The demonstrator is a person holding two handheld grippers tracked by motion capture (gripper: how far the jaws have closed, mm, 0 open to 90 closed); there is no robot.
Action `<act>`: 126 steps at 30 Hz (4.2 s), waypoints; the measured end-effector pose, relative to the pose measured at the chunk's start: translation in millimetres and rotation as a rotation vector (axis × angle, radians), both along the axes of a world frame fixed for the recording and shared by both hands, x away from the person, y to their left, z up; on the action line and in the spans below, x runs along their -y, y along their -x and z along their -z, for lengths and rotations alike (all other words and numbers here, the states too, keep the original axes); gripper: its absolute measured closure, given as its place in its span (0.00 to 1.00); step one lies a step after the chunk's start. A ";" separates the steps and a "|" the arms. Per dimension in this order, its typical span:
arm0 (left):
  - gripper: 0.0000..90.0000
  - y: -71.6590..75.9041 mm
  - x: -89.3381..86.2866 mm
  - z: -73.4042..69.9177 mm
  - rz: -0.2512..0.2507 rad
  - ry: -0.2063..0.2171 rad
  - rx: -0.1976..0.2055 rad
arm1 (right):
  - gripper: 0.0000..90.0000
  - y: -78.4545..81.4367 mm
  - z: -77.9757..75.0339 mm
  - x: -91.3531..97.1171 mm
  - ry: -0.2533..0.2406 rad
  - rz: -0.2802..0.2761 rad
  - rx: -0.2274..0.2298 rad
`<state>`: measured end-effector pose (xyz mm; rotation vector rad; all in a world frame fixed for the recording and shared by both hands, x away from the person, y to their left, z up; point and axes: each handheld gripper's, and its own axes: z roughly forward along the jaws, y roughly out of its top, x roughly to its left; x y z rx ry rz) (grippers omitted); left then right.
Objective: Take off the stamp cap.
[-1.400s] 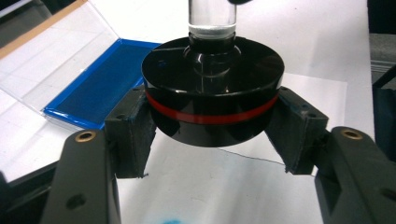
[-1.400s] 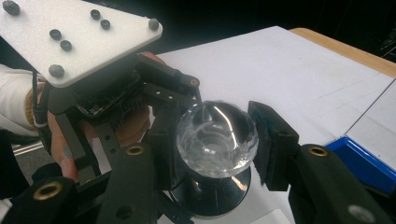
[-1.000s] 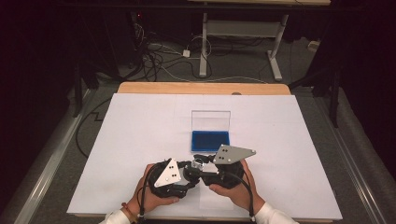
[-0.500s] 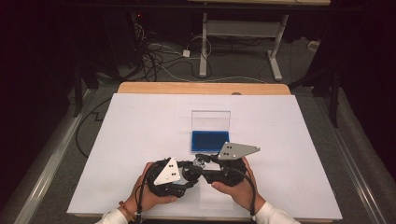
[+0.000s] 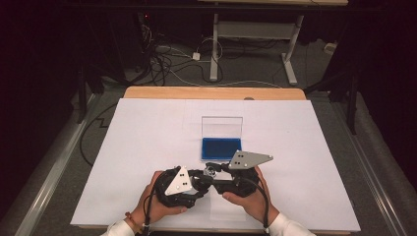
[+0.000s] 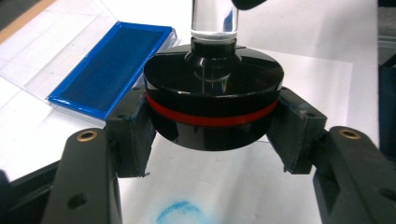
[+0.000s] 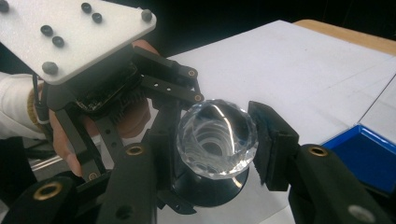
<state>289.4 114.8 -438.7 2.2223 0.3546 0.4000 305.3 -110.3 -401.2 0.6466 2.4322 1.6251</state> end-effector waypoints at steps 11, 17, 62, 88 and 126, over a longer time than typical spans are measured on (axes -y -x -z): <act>0.41 -2.5 -2.5 -0.3 0.036 0.023 -0.054 | 0.64 5.2 -1.0 -1.3 0.007 -0.007 0.031; 0.41 -3.0 -3.3 -1.2 0.048 0.025 -0.063 | 0.64 6.4 -0.9 -1.3 0.001 -0.009 0.042; 0.41 -3.2 -1.4 7.1 0.065 -0.007 -0.085 | 0.64 10.4 5.4 -2.0 0.043 -0.010 0.019; 0.41 -18.6 -42.5 9.5 -0.077 0.001 -0.087 | 0.64 15.1 -21.2 35.2 0.025 0.065 0.118; 0.40 9.4 -103.9 13.5 -0.178 -0.024 -0.056 | 0.64 3.2 -16.3 69.7 0.116 0.181 0.110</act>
